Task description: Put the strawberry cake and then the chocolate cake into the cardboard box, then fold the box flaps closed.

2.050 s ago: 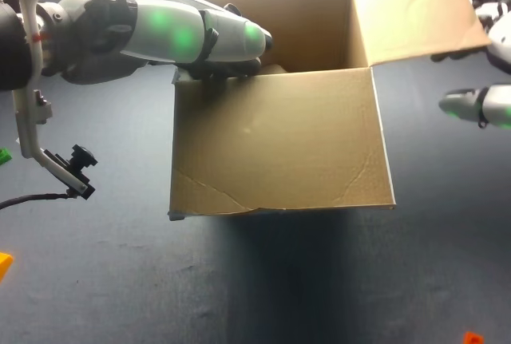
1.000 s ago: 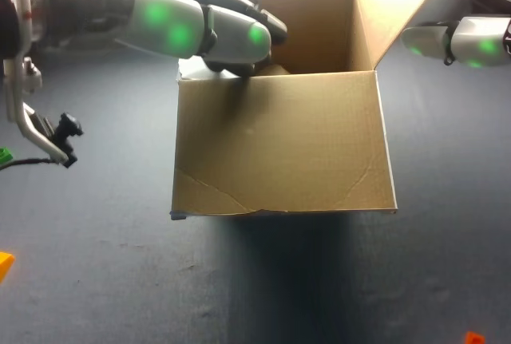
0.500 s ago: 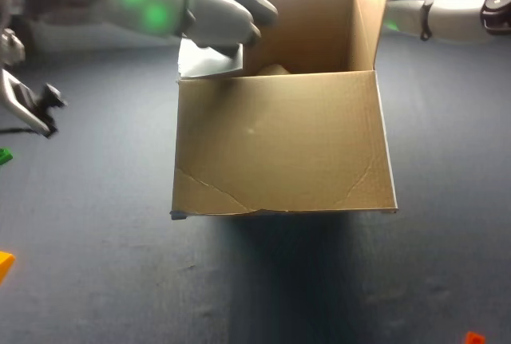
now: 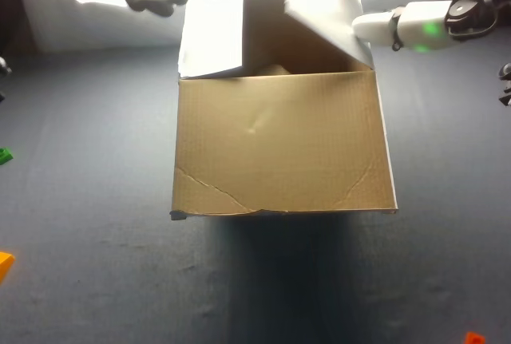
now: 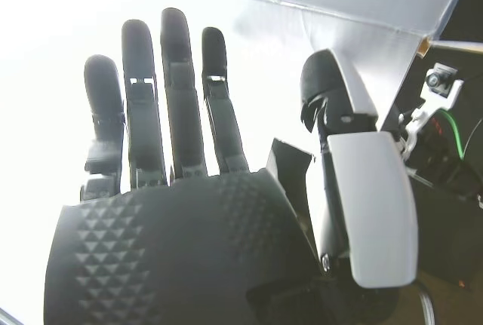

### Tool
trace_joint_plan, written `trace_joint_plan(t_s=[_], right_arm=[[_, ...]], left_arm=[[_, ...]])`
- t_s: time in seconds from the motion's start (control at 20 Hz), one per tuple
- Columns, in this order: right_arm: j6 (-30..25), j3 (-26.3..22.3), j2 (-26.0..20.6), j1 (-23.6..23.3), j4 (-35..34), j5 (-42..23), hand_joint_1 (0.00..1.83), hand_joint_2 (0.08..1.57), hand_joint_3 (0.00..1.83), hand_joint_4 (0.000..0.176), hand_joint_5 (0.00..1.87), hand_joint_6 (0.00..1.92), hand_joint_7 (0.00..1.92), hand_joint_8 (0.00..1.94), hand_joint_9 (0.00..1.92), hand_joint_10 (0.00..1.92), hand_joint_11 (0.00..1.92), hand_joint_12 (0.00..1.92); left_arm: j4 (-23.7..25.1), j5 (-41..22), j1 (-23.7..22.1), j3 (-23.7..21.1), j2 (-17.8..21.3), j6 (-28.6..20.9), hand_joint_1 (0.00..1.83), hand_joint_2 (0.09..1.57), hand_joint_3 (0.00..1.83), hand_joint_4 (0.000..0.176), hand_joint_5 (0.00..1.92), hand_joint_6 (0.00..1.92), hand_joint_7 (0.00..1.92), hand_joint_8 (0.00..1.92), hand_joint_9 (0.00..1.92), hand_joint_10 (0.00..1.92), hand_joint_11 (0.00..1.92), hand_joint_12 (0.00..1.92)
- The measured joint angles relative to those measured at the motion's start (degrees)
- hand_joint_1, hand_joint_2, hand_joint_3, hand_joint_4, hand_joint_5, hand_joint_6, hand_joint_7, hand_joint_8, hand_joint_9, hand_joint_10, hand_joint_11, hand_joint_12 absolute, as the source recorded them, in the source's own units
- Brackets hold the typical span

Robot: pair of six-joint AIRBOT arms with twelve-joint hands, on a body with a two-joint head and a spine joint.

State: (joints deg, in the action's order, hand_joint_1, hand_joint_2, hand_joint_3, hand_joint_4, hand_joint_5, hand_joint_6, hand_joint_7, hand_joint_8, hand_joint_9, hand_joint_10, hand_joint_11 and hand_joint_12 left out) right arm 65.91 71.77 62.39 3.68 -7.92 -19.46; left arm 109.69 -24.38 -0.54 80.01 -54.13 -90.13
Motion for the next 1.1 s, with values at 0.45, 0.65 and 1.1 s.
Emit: trace_joint_plan(t_s=[0.45, 0.65, 1.1], right_arm=[[0.5, 0.1, 1.3, -0.2, 0.0, 1.1, 0.26, 1.26, 0.0, 0.0, 0.33, 0.63, 0.68, 0.04, 0.34, 1.01, 0.0, 1.71], [0.4, 0.1, 1.3, 0.9, 0.2, -0.3, 0.29, 1.25, 0.0, 0.0, 0.35, 0.63, 0.69, 0.04, 0.35, 1.01, 0.0, 1.71], [0.5, 0.2, 1.6, 1.6, 2.9, -1.1, 0.27, 1.25, 0.0, 0.0, 0.35, 0.63, 0.69, 0.04, 0.34, 1.03, 0.0, 1.7]], left_arm=[[16.7, -11.5, 2.4, 3.6, 0.5, -7.8, 0.3, 1.29, 0.0, 0.01, 0.47, 0.01, 0.63, 0.0, 0.68, 0.0, 0.17, 1.33], [21.2, -15.7, 2.6, 4.3, 0.9, -10.2, 0.31, 1.29, 0.0, 0.013, 0.48, 0.01, 0.63, 0.0, 0.68, 0.0, 0.16, 1.36], [20.7, -21.0, 4.5, 1.9, 3.8, -10.5, 0.32, 1.29, 0.0, 0.005, 0.48, 0.0, 0.64, 0.0, 0.69, 0.0, 0.16, 1.36]])
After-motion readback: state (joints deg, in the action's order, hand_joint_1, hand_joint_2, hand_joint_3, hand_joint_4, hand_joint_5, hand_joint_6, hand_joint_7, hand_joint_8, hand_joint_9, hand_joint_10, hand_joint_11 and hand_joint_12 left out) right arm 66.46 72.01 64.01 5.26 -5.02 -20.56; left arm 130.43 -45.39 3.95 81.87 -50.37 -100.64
